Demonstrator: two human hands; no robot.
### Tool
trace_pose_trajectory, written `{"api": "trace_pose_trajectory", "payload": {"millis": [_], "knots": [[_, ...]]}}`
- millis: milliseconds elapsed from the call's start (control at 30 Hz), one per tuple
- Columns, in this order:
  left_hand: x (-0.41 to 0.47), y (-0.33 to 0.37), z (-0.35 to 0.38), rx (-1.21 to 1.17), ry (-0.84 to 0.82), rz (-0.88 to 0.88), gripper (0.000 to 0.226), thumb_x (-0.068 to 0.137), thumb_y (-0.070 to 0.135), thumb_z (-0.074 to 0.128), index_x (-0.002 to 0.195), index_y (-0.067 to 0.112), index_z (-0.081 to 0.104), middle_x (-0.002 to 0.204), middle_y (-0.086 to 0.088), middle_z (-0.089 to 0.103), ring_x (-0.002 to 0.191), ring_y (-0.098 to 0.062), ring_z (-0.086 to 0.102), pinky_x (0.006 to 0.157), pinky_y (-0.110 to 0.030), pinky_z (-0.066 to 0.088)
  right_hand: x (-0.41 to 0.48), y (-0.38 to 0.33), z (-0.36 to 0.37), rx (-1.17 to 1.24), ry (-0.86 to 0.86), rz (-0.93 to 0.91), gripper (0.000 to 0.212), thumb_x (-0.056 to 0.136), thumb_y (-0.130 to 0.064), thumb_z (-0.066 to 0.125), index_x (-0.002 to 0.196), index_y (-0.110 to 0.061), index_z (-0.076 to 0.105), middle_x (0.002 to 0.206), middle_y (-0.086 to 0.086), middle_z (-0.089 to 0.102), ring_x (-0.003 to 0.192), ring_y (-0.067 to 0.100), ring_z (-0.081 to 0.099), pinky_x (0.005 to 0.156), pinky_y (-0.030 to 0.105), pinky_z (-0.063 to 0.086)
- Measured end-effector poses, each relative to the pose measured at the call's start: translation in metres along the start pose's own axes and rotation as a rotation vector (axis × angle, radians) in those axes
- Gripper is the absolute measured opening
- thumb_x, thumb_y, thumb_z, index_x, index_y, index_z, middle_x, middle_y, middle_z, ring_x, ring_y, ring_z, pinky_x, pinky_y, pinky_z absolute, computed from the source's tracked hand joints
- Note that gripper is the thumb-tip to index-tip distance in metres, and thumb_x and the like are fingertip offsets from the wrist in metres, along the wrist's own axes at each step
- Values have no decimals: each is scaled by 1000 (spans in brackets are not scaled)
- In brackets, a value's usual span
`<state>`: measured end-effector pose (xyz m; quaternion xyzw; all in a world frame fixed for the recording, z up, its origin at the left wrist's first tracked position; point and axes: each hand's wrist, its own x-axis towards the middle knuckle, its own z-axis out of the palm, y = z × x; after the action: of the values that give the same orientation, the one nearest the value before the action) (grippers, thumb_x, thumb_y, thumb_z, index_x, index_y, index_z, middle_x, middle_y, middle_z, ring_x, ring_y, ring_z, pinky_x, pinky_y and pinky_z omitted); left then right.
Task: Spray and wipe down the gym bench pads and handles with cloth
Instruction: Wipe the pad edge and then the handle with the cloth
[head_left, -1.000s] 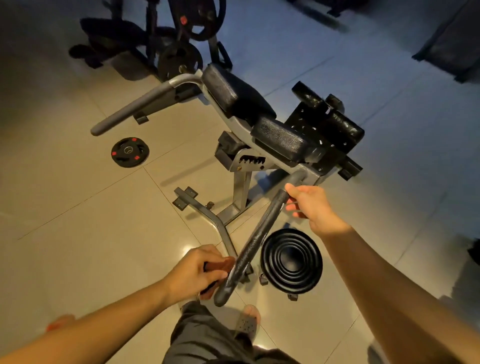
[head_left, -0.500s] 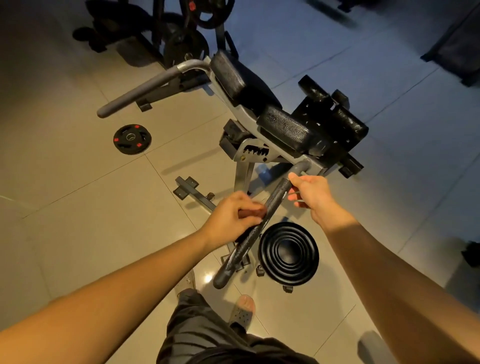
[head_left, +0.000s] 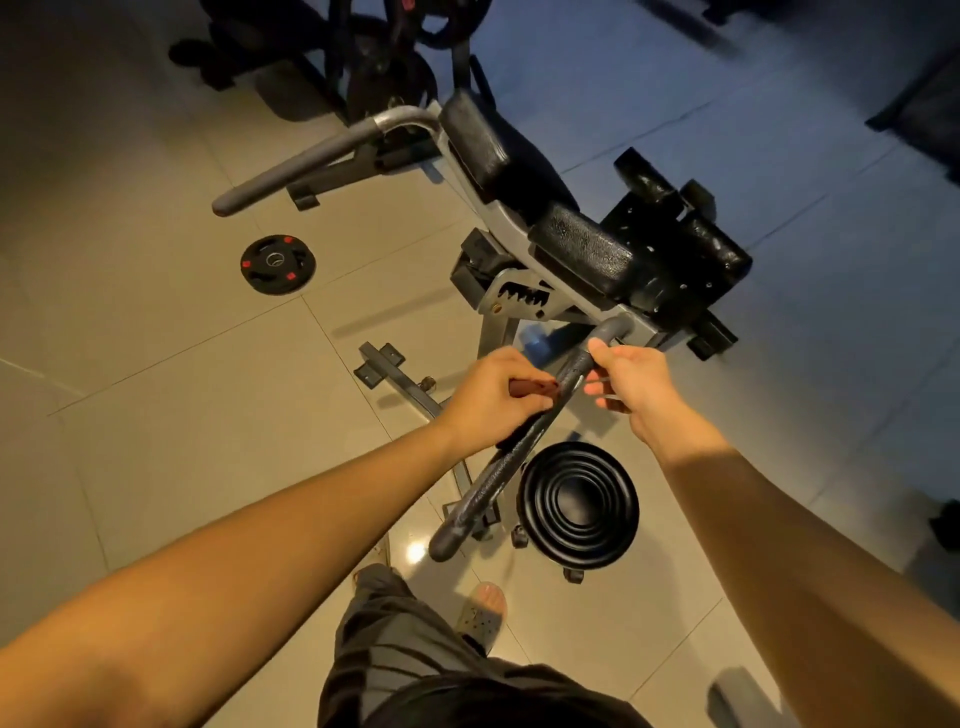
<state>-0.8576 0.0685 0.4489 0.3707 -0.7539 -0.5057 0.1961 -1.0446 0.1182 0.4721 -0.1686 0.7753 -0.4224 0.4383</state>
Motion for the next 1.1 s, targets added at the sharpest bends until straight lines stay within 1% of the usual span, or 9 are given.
{"api": "trace_pose_trajectory", "payload": {"millis": [67, 167, 367, 467, 567, 733, 900, 1000, 1100], "knots": [[8, 6, -1, -7, -4, 11, 27, 84, 6, 80, 111, 13, 79, 103, -1, 60, 94, -2, 59, 88, -16, 45, 2, -2, -1, -10, 8, 7, 22, 101, -28, 64, 92, -9, 69, 69, 4, 64, 54, 11, 57, 50, 23, 45], [-34, -12, -16, -39, -140, -5, 31, 85, -1, 78, 113, 12, 78, 108, 7, 58, 104, 7, 59, 95, -12, 45, 6, 0, -3, -16, 15, 7, 23, 99, -29, 66, 95, -8, 72, 73, 6, 67, 55, 11, 59, 52, 23, 48], [-143, -67, -40, -2, -219, -195, 33, 80, 0, 82, 99, 27, 83, 106, 9, 61, 101, -10, 64, 91, -21, 50, 11, 6, -4, 16, -20, 24, 25, 100, -32, 65, 100, -8, 72, 79, 7, 68, 58, 11, 59, 58, 26, 52], [-125, -50, -31, 7, -182, -134, 28, 83, 4, 81, 101, 25, 83, 102, 11, 60, 101, -6, 64, 92, -17, 50, 11, 5, -4, 25, -20, 30, 25, 100, -31, 65, 99, -7, 72, 72, 5, 66, 55, 10, 58, 57, 26, 51], [-64, -22, -12, 17, -104, -44, 26, 87, 2, 77, 106, 19, 80, 104, 10, 57, 102, 10, 58, 93, -7, 44, 8, 4, -4, 14, -16, 30, 24, 100, -32, 65, 97, -9, 72, 75, 5, 68, 57, 11, 59, 57, 25, 51], [-35, -4, -7, 27, -66, 15, 31, 85, 3, 78, 109, 22, 79, 106, 12, 56, 104, 14, 54, 95, -4, 39, 7, -1, -5, -9, -2, 34, 22, 99, -30, 66, 94, -9, 71, 73, 5, 67, 55, 11, 59, 54, 24, 49], [-129, -57, -29, -5, -141, -172, 28, 83, 4, 81, 99, 26, 82, 106, 11, 60, 107, -10, 61, 98, -18, 46, 9, 5, -4, -10, 11, 23, 23, 99, -31, 66, 101, -9, 72, 81, 6, 71, 64, 13, 64, 61, 28, 55], [-160, -67, -34, -13, -141, -256, 26, 82, 0, 81, 93, 23, 83, 98, 15, 60, 102, -10, 63, 93, -19, 48, 10, 8, -2, -5, 14, 17, 23, 99, -33, 65, 102, -11, 72, 84, 6, 73, 66, 13, 66, 62, 28, 56], [-129, -50, -28, 3, -131, -163, 26, 85, 3, 79, 100, 24, 82, 100, 11, 60, 104, -7, 64, 95, -19, 49, 10, 6, -2, -18, 15, 16, 22, 99, -33, 65, 99, -12, 71, 83, 7, 72, 65, 12, 66, 63, 29, 57]]}}
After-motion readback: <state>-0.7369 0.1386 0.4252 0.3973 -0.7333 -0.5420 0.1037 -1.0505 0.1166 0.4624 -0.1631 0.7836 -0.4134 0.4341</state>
